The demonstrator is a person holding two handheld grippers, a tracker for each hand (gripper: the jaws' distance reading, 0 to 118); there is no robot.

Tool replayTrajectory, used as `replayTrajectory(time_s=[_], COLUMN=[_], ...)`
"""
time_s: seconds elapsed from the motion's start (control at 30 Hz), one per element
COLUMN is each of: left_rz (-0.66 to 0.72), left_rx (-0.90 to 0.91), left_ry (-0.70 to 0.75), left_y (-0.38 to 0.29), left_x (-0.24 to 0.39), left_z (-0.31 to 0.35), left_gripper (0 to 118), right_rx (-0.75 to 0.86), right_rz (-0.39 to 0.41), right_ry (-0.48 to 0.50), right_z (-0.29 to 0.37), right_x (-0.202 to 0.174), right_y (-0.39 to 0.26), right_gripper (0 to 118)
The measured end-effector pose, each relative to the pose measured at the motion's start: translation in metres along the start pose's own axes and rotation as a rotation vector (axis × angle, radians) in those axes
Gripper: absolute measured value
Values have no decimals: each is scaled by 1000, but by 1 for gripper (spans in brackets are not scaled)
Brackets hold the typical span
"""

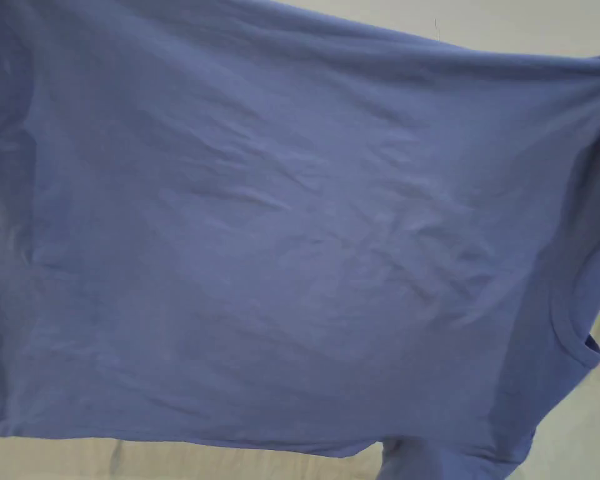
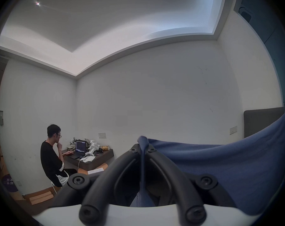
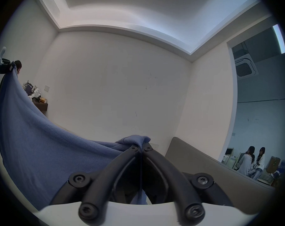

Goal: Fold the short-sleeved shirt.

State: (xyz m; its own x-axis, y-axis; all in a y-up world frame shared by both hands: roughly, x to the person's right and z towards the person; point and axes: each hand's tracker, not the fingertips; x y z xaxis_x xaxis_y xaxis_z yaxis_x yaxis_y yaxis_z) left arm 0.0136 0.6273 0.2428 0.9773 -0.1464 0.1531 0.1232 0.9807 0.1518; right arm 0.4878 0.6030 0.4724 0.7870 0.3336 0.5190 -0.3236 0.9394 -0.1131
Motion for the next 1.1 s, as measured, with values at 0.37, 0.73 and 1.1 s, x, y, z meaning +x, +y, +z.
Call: replayTrajectory(time_s=[0.37,0.73,1.1], left_rz=[-24,-36,-50], left_rx=[-84,-142,-266], left_ry=[9,1,-52], left_y=[-17,-46,-150], left_x=[31,71,99], left_z=[-123,-196,-209], left_gripper=[0,0,0], right_rx=[-45,-68,-229], right_rz=[43,82,79], right_ry=[-31,-74,4], right_z=[-144,-225,-236], right_x=[-23,-35,-64], right_y=[1,-17,-130], right_gripper=[2,2,2])
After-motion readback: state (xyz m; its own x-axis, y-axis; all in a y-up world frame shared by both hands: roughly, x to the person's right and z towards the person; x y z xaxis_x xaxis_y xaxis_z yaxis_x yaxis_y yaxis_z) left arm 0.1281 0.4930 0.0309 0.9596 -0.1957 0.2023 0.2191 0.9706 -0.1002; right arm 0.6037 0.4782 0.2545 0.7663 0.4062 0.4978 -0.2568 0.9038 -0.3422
